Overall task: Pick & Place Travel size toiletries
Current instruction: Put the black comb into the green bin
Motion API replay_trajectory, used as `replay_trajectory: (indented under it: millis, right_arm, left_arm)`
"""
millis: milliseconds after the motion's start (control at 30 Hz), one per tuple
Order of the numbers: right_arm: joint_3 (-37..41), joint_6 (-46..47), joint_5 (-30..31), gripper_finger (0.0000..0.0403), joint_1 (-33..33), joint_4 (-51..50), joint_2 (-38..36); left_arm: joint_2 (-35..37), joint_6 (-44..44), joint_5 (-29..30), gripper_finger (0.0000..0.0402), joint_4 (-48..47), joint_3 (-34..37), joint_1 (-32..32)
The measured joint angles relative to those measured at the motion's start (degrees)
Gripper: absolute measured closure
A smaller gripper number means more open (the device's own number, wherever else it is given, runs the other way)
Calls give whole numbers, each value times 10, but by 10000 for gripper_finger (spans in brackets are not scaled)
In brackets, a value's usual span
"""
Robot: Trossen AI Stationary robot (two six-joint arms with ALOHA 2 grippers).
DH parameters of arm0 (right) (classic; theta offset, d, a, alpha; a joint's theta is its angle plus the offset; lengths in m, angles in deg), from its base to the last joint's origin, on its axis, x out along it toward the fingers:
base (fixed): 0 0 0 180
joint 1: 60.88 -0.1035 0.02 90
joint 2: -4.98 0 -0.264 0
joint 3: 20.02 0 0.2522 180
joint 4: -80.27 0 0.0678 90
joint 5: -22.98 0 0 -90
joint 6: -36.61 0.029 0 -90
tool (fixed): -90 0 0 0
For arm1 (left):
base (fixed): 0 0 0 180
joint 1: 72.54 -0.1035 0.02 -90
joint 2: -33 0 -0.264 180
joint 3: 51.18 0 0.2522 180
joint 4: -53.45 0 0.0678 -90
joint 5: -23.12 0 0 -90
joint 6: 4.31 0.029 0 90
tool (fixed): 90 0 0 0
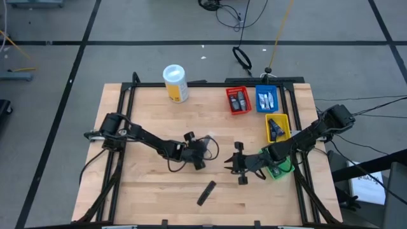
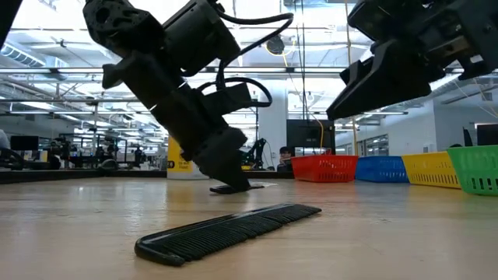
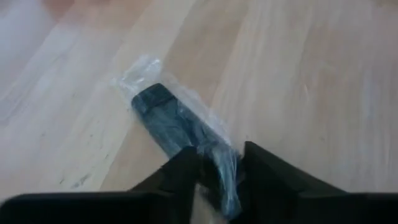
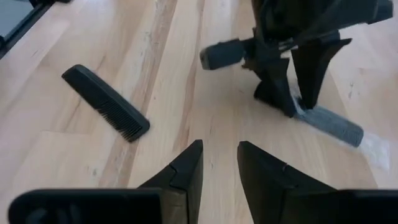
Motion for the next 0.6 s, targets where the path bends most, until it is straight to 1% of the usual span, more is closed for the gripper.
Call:
replay_trajectory:
  millis: [200,233,267,433,533,600]
  right_arm:
    - [0,5,0,312,-1,-11,0]
    - [0,9,0,312,-1,-16,0]
    - [0,12,0,312,-1,-19,0]
    - [0,15,0,312,-1,-24,0]
    - [0,15,0,312,-1,-25,0]
    - [0,15,0,312,-1,-24,0]
  left_arm:
    - [18,72,-40,381,-14,1,-1]
    - [23,81,-43,391,-17,1,-1]
    - [29,86,-45,395,-18,2,-1]
    - [51,126,-62,388,-20,3,4]
    - [65,154,-73,398,-15,3,12]
    - [70,166,-75,397,-13,2,20]
